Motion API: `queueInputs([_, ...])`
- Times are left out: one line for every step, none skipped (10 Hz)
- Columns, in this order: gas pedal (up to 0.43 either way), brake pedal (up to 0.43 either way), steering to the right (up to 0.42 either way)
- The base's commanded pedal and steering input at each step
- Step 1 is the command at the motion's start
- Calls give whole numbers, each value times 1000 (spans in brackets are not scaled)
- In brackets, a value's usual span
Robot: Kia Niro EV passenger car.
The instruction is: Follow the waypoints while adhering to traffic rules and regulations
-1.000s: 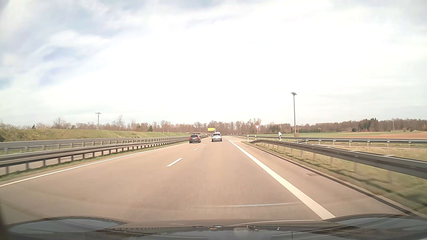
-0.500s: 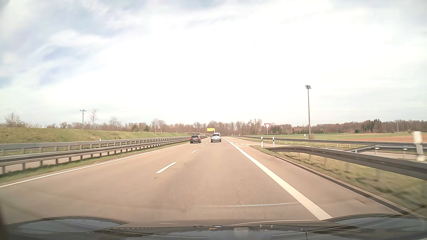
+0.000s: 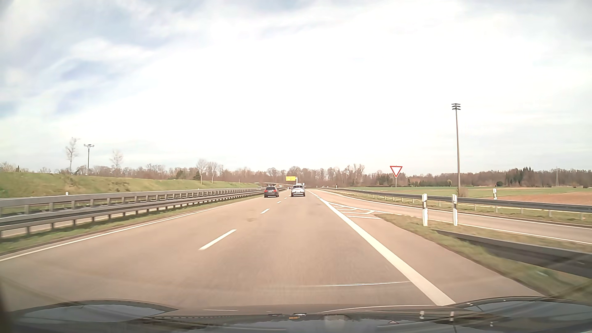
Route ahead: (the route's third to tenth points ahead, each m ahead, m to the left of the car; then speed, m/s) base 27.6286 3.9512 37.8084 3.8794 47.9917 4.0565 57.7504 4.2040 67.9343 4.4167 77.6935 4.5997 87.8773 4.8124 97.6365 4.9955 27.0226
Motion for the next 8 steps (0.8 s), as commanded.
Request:
queueInputs([220,0,1])
queueInputs([220,0,1])
queueInputs([220,0,1])
queueInputs([209,0,1])
queueInputs([197,0,0])
queueInputs([197,0,-1])
queueInputs([189,0,-1])
queueInputs([189,0,-2])
